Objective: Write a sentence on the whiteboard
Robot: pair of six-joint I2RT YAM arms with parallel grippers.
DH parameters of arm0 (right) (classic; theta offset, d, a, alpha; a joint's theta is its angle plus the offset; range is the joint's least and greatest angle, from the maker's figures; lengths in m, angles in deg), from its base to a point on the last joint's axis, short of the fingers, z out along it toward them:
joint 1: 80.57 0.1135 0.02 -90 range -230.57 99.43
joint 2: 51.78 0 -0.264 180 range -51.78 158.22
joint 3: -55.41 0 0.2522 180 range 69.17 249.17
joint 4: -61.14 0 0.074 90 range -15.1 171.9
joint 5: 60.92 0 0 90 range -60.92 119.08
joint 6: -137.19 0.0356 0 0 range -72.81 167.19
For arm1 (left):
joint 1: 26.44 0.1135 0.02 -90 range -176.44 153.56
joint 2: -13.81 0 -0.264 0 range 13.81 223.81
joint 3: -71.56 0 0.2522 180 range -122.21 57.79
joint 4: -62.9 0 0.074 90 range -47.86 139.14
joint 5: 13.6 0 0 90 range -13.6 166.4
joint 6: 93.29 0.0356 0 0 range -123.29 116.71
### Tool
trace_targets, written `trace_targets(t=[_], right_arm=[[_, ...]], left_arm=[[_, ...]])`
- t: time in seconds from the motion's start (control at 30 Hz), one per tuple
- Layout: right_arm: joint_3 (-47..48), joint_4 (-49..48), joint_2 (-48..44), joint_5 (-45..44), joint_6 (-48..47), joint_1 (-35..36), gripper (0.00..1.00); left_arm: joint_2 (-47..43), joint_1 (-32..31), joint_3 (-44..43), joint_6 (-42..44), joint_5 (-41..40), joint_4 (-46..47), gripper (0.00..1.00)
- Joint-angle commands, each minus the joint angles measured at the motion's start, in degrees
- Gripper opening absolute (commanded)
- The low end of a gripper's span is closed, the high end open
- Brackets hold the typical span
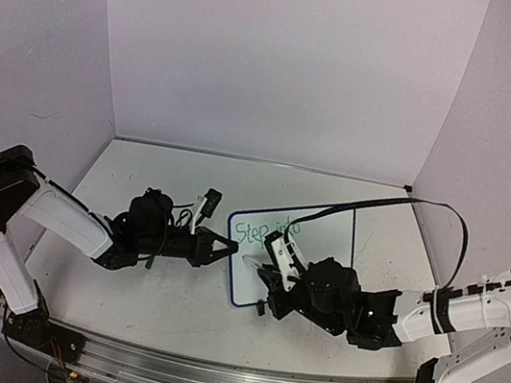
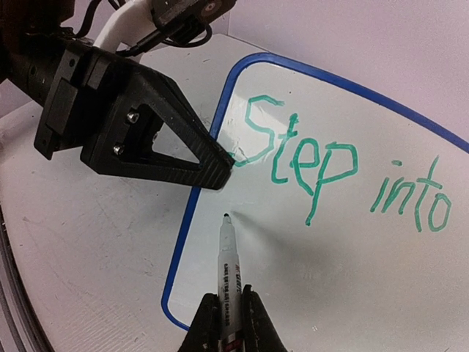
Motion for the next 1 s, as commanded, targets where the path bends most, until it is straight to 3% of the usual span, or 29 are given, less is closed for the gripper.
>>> trace_targets(t=[0.0, 0.97], right_arm=[[2.7, -2.1, 0.7, -2.0, 0.1, 0.2, 0.00], [2.0, 0.1, 2.7, -2.5, 2.9, 0.2, 0.00]], left_arm=[[1.1, 0.1, -1.6, 0.2, -1.1, -1.4, 0.00], [0.9, 0.1, -1.7, 0.5, -1.0, -1.5, 0.00]])
